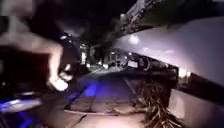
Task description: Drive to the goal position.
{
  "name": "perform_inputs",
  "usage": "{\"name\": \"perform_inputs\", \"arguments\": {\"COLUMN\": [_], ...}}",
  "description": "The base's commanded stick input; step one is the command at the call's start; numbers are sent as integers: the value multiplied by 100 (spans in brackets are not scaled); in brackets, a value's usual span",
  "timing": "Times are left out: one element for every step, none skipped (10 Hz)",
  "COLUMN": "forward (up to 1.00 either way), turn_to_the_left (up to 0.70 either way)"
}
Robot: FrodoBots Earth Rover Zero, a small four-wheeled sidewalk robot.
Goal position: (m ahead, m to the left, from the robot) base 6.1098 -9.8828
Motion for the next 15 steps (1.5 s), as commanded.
{"name": "perform_inputs", "arguments": {"forward": [45,45,45,45,45,45,45,45,45,45,45,45,45,45,45], "turn_to_the_left": [0,0,0,0,0,0,0,0,0,0,0,0,0,0,0]}}
